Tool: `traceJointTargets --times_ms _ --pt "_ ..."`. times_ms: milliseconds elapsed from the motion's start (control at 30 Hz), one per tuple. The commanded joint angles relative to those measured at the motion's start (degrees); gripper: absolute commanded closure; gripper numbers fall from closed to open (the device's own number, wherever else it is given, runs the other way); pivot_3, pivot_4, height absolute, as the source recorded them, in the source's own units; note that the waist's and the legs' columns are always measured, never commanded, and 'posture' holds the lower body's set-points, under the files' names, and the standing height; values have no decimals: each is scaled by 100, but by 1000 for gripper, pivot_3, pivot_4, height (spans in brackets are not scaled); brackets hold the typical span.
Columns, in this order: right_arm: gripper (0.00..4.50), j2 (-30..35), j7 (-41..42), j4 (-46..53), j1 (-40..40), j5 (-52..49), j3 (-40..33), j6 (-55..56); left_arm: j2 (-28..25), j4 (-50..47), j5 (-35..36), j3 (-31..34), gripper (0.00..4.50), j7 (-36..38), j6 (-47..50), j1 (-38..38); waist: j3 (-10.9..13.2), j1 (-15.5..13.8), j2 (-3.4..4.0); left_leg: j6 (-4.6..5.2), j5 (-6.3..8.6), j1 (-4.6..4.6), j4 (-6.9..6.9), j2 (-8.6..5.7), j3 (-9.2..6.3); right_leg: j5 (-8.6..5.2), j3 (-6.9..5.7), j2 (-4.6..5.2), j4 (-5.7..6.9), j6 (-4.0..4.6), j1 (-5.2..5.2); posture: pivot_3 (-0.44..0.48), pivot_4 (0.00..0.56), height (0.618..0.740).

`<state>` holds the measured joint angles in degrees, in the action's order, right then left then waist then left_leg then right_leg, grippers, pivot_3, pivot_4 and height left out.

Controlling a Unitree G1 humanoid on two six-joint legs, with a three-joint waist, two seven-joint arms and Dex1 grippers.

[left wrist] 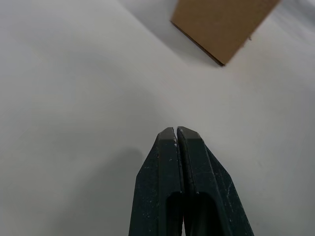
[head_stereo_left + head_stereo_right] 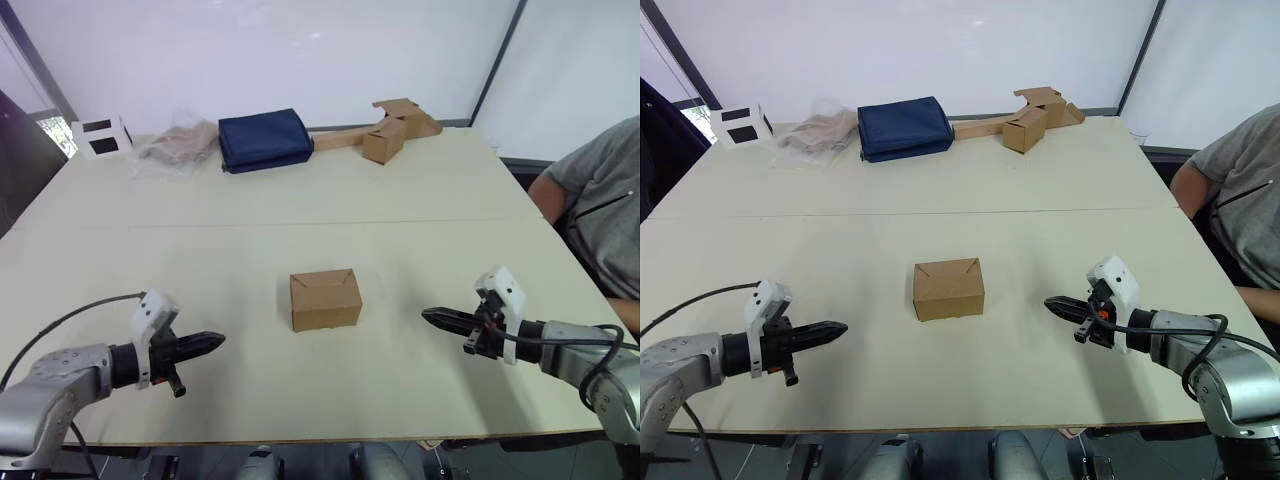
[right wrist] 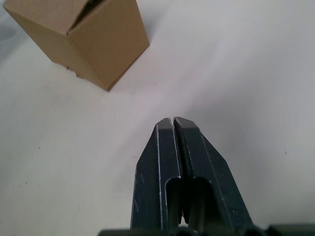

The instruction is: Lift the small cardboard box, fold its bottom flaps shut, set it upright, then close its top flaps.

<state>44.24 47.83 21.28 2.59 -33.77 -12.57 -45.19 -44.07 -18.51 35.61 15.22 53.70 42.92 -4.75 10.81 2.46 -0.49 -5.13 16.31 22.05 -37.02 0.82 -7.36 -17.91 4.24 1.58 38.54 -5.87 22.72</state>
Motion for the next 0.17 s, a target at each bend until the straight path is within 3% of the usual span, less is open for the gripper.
traceJointTargets --times_ms 33,167 --pt "4500 45 12 143 -33 29 5 168 80 -250 276 182 4460 -95 90 -39 0 -2 0 0 0 0 -1 0 0 0 0 1 0 0 -1 0 150 740" --pt "4500 -87 -50 76 -38 -57 -47 203 81 -399 515 224 4460 -130 256 -166 0 -7 0 0 0 -1 -2 -1 0 1 0 2 -1 0 -3 0 150 740"
